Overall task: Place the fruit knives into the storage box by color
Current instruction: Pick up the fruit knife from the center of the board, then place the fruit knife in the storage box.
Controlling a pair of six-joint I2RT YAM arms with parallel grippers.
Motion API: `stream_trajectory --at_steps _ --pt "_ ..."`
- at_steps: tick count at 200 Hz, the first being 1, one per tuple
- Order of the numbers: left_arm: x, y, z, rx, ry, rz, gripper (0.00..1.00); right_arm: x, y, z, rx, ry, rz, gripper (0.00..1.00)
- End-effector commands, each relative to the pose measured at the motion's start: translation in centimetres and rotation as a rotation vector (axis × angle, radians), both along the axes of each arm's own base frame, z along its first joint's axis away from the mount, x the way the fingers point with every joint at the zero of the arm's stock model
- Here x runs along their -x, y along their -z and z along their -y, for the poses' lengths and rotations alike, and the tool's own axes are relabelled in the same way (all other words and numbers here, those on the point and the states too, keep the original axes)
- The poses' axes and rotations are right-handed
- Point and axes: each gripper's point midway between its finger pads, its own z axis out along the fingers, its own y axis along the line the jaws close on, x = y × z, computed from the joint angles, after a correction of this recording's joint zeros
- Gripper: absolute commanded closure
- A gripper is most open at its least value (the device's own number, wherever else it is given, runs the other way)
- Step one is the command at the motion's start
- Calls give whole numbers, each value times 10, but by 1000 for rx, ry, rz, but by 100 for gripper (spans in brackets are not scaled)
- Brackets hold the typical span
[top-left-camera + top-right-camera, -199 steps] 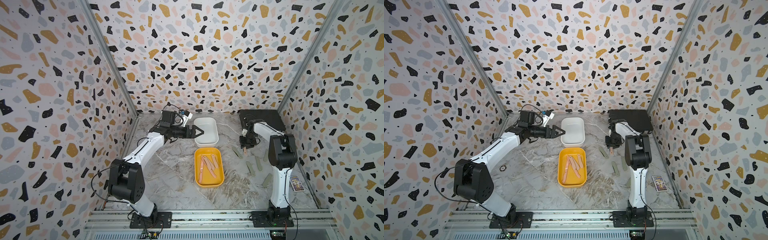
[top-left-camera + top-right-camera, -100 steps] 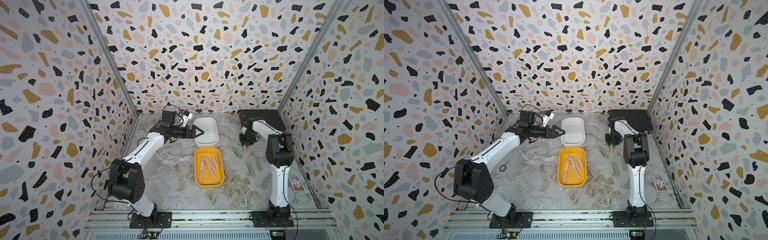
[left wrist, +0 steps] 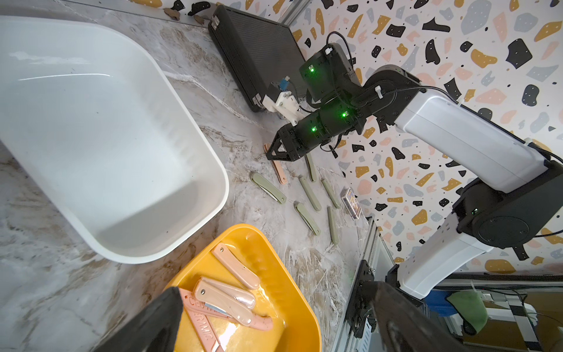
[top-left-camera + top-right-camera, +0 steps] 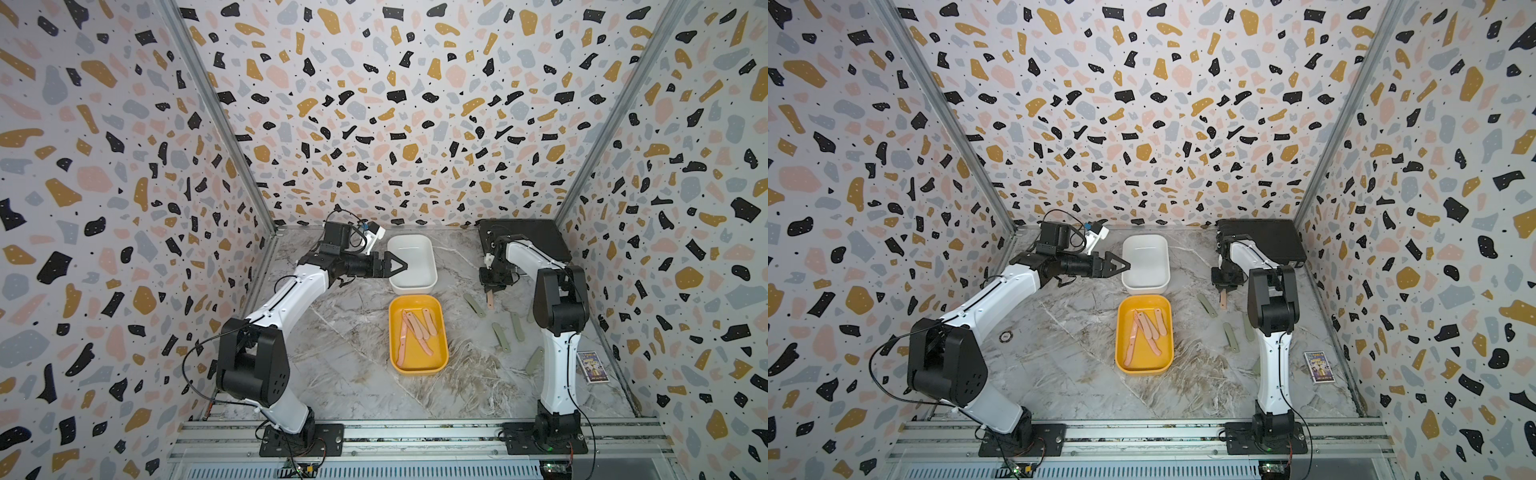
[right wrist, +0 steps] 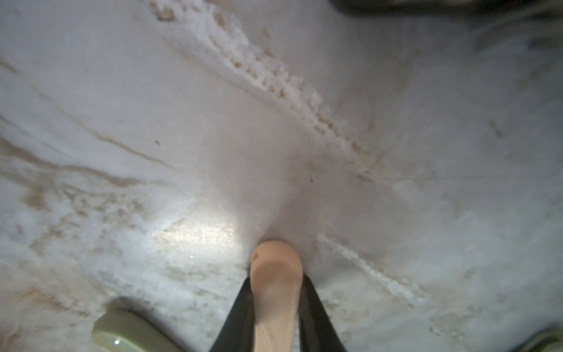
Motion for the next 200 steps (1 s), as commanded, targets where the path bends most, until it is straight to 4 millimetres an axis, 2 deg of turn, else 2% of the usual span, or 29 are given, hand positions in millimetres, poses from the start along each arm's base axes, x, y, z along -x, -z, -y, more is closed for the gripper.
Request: stream_trajectory --at_steps 1,56,92,142,200 --pt "-1 -15 -5 2 -3 59 1 8 -28 -4 -21 -6 25 83" --pt "-4 -21 -18 6 -31 63 1 17 -56 -9 -39 -18 65 84" --pt "-4 -27 -30 11 -44 64 1 28 -71 -25 -61 -52 81 84" --pt "11 -30 -48 12 -37 44 1 51 -100 -72 -74 -161 119 84" --pt "65 -27 -55 -8 49 22 2 78 -132 -140 -149 -285 168 84"
